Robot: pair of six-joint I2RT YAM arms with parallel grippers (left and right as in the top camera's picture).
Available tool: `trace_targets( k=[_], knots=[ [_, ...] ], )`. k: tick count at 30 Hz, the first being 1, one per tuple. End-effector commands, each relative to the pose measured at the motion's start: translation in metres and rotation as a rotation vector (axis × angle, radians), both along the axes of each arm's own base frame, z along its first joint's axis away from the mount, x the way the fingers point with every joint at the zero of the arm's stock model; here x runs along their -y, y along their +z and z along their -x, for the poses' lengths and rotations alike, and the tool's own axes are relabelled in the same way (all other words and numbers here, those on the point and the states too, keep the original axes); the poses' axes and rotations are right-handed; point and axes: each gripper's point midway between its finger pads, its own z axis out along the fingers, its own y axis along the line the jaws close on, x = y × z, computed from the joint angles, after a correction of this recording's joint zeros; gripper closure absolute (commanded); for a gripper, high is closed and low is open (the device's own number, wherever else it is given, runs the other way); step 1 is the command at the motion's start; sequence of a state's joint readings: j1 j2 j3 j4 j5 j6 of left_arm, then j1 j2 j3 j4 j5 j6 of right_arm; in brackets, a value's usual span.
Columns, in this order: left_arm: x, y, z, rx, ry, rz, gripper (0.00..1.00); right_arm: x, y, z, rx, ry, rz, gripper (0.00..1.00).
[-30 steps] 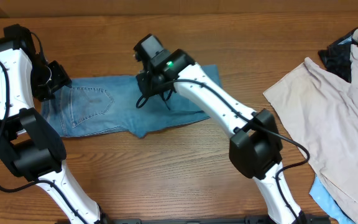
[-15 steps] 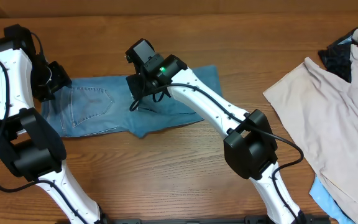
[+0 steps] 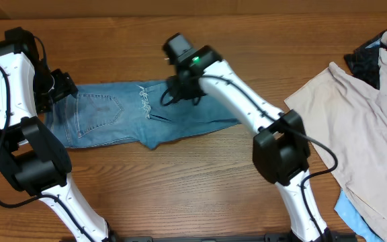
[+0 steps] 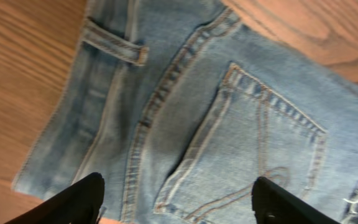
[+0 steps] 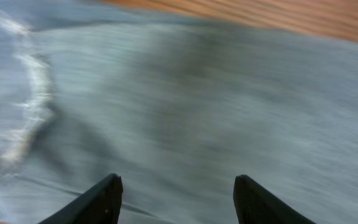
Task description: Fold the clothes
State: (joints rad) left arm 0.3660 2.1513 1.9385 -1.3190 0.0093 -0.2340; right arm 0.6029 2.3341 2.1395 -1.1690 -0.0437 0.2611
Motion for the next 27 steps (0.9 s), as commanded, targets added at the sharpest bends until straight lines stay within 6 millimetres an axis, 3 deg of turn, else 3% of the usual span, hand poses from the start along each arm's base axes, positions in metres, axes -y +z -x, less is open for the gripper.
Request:
trace_targets(
  k=[1, 3, 5, 12, 16, 27],
  knots=[
    [-0.013, 0.004, 0.007, -0.047, -0.009, -0.088, 0.10, 0.025, 0.004, -0.007, -0.016, -0.039, 0.032, 0.39],
    [-0.025, 0.005, 0.017, -0.091, 0.022, -0.155, 0.00, 0.034, 0.003, -0.005, -0.038, -0.045, 0.048, 0.39],
    [-0.039, 0.008, 0.025, -0.121, 0.072, -0.222, 0.00, 0.042, 0.002, -0.004, -0.053, -0.046, 0.061, 0.39],
    [-0.072, 0.004, 0.032, -0.075, 0.167, -0.182, 0.00, 0.053, 0.001, -0.004, -0.075, -0.067, 0.073, 0.39],
    [-0.078, -0.008, 0.028, -0.025, 0.158, -0.071, 0.08, 0.053, 0.001, -0.005, -0.071, -0.067, 0.070, 0.39],
    [-0.068, -0.065, 0.012, 0.005, 0.052, 0.125, 0.07, 0.053, 0.001, -0.005, -0.071, -0.067, 0.070, 0.39]
  ],
)
